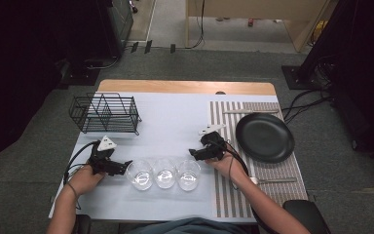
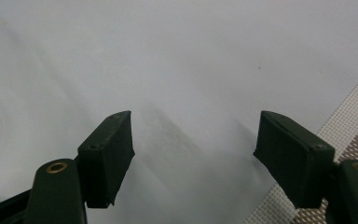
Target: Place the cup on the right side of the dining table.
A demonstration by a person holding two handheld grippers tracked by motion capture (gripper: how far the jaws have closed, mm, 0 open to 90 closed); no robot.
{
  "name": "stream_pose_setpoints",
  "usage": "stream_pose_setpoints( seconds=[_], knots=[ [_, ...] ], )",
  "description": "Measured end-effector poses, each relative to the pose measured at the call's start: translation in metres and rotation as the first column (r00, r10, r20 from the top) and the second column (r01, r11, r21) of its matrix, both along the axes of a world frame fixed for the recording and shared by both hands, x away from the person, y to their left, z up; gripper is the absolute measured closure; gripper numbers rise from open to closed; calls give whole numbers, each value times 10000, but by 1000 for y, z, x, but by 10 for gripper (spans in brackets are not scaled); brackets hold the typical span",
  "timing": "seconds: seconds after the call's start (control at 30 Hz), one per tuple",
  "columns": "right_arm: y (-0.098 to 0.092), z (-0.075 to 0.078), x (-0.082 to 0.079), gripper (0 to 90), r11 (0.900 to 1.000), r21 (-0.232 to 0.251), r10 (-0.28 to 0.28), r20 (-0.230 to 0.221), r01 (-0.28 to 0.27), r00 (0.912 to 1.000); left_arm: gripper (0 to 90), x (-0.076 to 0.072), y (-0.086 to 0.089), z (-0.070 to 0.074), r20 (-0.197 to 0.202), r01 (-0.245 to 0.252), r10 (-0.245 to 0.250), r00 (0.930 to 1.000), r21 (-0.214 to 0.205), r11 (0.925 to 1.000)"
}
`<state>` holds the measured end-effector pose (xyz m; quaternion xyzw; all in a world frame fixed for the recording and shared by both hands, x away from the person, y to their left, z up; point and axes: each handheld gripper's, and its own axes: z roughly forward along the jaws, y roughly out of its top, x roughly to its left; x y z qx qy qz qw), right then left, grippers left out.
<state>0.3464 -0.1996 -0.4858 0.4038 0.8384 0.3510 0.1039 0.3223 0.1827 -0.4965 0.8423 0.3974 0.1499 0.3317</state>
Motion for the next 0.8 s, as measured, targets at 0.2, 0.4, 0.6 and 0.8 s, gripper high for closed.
stream_pose_setpoints(
  seconds=[0.2,0.4,0.6,0.8],
  knots=[
    [-7,7,4,273,9996,245,139,-103,-136,9999,0,0,0,0,6,-1,1,10000,-3,10000],
    [-14,13,6,359,9987,486,170,-541,-144,9984,0,0,0,0,6,4,-4,10000,-11,10000],
    [-18,17,5,398,9981,579,230,-602,-195,9979,0,0,0,0,11,4,-4,10000,-12,10000],
    [-21,24,3,410,9975,580,427,-372,-405,9984,0,0,0,0,10,7,-7,10000,-8,10000]
  ],
)
